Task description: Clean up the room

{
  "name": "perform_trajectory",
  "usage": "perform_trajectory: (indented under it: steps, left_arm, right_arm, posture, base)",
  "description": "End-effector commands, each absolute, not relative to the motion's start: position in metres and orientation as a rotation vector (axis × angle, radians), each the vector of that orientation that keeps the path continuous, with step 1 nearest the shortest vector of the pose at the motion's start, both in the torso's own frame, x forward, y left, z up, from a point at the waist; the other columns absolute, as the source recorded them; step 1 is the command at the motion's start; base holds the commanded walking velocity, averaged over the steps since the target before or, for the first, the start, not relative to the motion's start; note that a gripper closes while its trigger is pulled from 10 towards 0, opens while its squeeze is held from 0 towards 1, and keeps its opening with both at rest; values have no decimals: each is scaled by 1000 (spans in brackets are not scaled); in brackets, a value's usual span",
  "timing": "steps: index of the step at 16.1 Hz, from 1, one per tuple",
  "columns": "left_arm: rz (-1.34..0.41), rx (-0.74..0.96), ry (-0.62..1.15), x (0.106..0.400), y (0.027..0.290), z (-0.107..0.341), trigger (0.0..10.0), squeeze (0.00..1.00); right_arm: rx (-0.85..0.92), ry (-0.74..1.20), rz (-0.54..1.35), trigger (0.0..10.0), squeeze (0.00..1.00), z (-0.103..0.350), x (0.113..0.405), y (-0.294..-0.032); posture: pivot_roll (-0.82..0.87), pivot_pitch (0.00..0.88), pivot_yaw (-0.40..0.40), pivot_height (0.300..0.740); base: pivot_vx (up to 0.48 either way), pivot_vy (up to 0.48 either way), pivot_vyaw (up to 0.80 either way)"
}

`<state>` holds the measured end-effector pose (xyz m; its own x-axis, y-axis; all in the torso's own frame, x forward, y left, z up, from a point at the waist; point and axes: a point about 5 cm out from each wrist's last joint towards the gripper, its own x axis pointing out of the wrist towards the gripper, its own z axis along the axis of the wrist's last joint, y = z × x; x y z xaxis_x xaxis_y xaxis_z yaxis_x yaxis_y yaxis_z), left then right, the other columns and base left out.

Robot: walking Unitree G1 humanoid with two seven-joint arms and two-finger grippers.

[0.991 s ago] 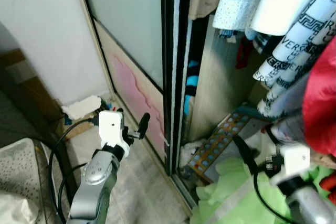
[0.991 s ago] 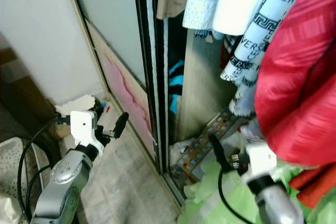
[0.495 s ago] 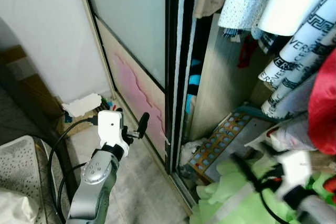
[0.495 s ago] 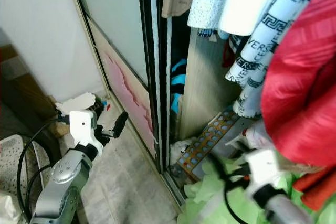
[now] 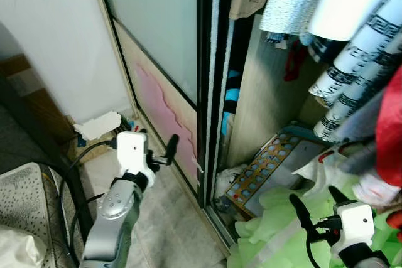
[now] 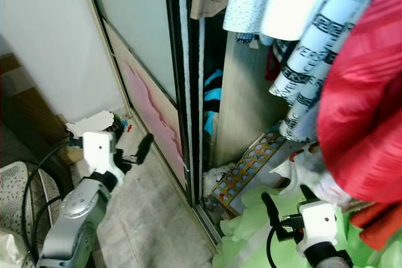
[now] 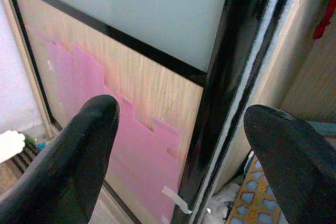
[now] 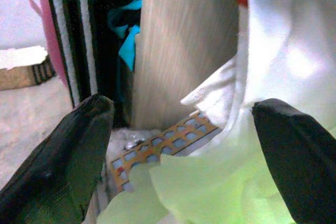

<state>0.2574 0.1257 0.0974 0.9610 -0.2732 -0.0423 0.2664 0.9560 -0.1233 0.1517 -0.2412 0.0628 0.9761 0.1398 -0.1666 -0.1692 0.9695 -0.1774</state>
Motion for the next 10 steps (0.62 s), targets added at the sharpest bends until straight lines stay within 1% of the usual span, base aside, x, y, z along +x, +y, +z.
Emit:
perform_trajectory:
  steps: [1, 2, 3, 4, 6, 7, 8, 10]
  left_arm:
    - [-282, -107, 56, 261, 125, 98, 10000, 0]
    - [-283, -106, 56, 261, 125, 98, 10000, 0]
    - [-275, -100, 47, 263, 126, 99, 10000, 0]
    - [-269, -99, 44, 263, 126, 100, 10000, 0]
    - [-252, -94, 42, 263, 128, 100, 10000, 0]
    - [-219, -79, 44, 262, 132, 99, 10000, 0]
    - [-148, -42, 62, 262, 139, 97, 10000, 0]
    - [-45, -20, 83, 262, 151, 95, 10000, 0]
  right_arm:
    - [-159, 127, 184, 10000, 0, 63, 160, -233]
    - [-153, 125, 189, 10000, 0, 62, 162, -231]
    - [-140, 91, 249, 10000, 0, 61, 173, -220]
    - [-130, 78, 280, 10000, 0, 60, 177, -215]
    - [-122, 49, 338, 10000, 0, 61, 185, -207]
    - [-113, 35, 396, 10000, 0, 59, 190, -200]
    - [-120, 32, 436, 10000, 0, 55, 193, -195]
    - [-126, 26, 443, 10000, 0, 50, 199, -192]
  posture:
    - [-47, 0, 41, 740]
    - [-47, 0, 41, 740]
    - [-43, 0, 42, 740]
    - [-43, 0, 42, 740]
    - [-24, 0, 38, 740]
    - [-24, 0, 38, 740]
    - [-6, 0, 31, 740]
    - [1, 0, 34, 740]
  base:
    - [0, 0, 0]
    - [0, 0, 0]
    - [0, 0, 0]
    - [0, 0, 0]
    - [0, 0, 800]
    - [0, 0, 800]
    - [0, 0, 800]
    - [0, 0, 800]
